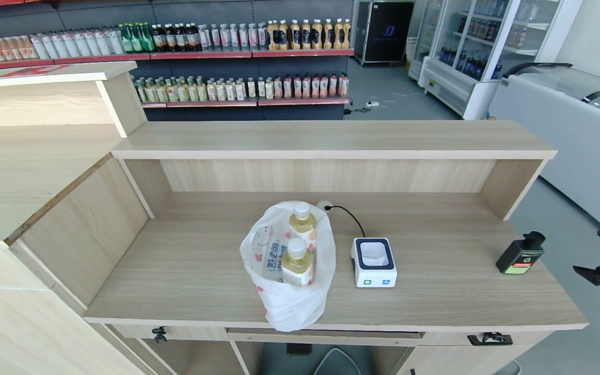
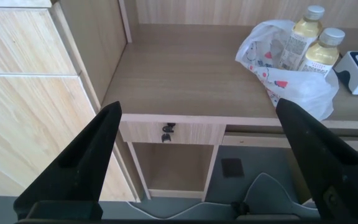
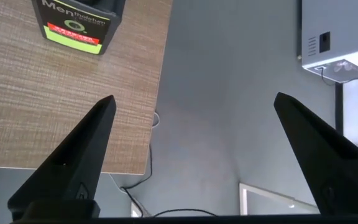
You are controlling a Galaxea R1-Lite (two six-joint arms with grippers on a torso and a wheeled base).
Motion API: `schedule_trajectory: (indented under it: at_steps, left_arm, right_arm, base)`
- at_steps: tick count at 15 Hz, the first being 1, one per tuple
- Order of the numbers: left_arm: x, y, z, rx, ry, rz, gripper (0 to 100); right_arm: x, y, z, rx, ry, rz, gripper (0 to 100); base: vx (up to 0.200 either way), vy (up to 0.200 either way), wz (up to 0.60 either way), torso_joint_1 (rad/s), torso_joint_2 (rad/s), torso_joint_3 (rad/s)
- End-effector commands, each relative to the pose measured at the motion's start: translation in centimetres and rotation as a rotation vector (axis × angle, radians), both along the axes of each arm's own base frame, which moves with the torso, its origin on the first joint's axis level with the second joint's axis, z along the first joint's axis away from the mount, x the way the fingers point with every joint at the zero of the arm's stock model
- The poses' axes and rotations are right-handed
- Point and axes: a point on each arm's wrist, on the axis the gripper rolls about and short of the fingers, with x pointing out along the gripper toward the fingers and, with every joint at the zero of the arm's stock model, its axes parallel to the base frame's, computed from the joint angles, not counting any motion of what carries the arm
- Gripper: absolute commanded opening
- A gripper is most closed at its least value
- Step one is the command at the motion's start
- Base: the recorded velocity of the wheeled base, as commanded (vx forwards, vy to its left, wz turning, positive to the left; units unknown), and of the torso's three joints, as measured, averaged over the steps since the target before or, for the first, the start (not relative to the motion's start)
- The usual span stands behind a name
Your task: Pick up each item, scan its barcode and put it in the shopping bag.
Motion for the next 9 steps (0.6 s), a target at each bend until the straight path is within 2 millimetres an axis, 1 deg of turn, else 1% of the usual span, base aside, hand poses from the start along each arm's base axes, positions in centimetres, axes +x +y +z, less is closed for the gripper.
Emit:
schedule_trajectory:
  at_steps: [1, 4, 7, 9]
  left_arm:
    - [0.0, 0.0, 0.0, 0.000, 0.000, 0.000, 100]
    - [0.0, 0.0, 0.0, 0.000, 0.000, 0.000, 100]
    - [0.0, 0.0, 0.0, 0.000, 0.000, 0.000, 100]
    - [0.0, 0.0, 0.0, 0.001, 0.000, 0.000, 100]
  right_arm:
    - [0.4, -0.5, -0.7, 0.004, -0.003, 0.014, 100]
    - [1.1, -0.8, -1.0, 0.020, -0.017, 0.056, 100]
    - [1.9, -0.5, -1.9, 0.049, -0.022, 0.129, 100]
    - [2.2, -0.4, -2.2, 0.032, -0.016, 0.150, 100]
  base:
    - [0.000, 0.000, 0.00, 0.000, 0.00, 0.000]
    - [0.000, 0.000, 0.00, 0.000, 0.00, 0.000]
    - [0.000, 0.000, 0.00, 0.000, 0.00, 0.000]
    - [0.000, 0.000, 0.00, 0.000, 0.00, 0.000]
